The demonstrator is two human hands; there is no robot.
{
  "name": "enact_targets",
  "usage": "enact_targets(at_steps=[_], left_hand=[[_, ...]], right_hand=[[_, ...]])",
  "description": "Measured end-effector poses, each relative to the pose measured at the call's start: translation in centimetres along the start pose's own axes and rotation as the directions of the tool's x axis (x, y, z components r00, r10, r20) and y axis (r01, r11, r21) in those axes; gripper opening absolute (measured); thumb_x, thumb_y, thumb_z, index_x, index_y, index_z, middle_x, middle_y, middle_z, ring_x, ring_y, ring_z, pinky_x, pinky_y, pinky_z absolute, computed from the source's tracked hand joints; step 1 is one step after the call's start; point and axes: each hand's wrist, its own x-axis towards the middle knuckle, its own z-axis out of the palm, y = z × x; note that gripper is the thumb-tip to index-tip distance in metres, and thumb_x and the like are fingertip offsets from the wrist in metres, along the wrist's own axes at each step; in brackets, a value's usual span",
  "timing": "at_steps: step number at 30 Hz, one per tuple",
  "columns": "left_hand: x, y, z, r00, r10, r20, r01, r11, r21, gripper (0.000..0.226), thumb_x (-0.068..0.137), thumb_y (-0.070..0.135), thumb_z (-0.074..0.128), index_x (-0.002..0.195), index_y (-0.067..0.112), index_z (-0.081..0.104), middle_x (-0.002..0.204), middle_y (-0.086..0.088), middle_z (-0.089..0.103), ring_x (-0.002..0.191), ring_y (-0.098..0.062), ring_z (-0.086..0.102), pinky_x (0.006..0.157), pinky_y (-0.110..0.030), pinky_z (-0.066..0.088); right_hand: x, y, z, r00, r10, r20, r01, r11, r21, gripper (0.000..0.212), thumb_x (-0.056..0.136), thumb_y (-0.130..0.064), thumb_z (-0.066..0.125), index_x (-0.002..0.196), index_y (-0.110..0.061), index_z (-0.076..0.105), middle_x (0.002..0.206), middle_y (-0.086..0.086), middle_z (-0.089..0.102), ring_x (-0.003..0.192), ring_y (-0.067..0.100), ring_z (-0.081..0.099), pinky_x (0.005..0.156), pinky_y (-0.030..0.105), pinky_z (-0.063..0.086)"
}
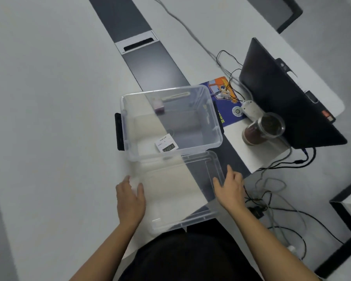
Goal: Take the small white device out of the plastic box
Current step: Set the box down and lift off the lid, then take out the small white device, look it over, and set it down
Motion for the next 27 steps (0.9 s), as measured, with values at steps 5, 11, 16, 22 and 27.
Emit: enact_targets(at_steps=[5,11,16,22,27], left_hand=[[3.0,4.2,-2.5,0.925,0.295,-0.238,-0.29,0.955,0.057,0.058,0.099,0.033,0.048,0.15,0.01,0.034,0.158,-0.013,0.022,0.146,-0.028,0.022,0.114,-0.046,0.032],[4.7,5.2,-1.7,0.911,0.396,-0.115,-0.382,0.915,0.129,0.047,0.1,0.043,0.043,0.135,0.014,0.054,0.166,-0.001,0.011,0.149,-0.021,0.025,0.099,-0.047,0.049],[4.4,5.7,-2.1,0.93,0.355,-0.093,-0.338,0.927,0.16,0.046,0.095,0.054,0.037,0.121,0.022,0.058,0.166,0.015,0.001,0.116,-0.022,0.062,0.066,-0.035,0.055],[4.5,5.8,-2.2,0.938,0.335,-0.092,-0.312,0.928,0.204,0.04,0.096,0.056,0.038,0.112,0.025,0.058,0.165,0.017,-0.001,0.098,-0.019,0.066,0.059,-0.033,0.054],[4.3,5.5,-2.3,0.938,0.331,-0.101,-0.306,0.931,0.199,0.042,0.096,0.058,0.036,0.11,0.026,0.058,0.165,0.019,-0.003,0.099,-0.02,0.065,0.06,-0.033,0.054]], right_hand=[[2.1,-6.7,-4.7,0.855,-0.347,-0.387,0.428,0.892,0.147,0.05,0.094,-0.033,0.054,0.139,-0.014,0.046,0.126,0.007,0.045,0.115,0.021,0.048,0.097,0.035,0.043],[8.2,-15.5,-6.0,0.756,-0.654,-0.032,0.653,0.757,-0.035,0.041,0.094,-0.034,0.052,0.133,-0.021,0.053,0.131,0.003,0.051,0.119,0.02,0.048,0.101,0.039,0.044],[11.7,-19.7,-2.8,0.67,-0.538,0.511,0.683,0.716,-0.142,0.056,0.093,-0.027,0.051,0.148,-0.022,0.038,0.149,0.005,0.044,0.133,0.028,0.046,0.106,0.044,0.04],[12.1,-20.5,0.0,0.621,-0.467,0.629,0.739,0.617,-0.272,0.053,0.095,-0.03,0.05,0.145,-0.014,0.041,0.149,0.013,0.039,0.128,0.038,0.045,0.104,0.046,0.04],[12.4,-20.0,-1.3,0.656,-0.454,0.603,0.685,0.694,-0.223,0.038,0.091,-0.039,0.062,0.116,-0.011,0.064,0.121,0.012,0.047,0.098,0.033,0.058,0.086,0.036,0.046]])
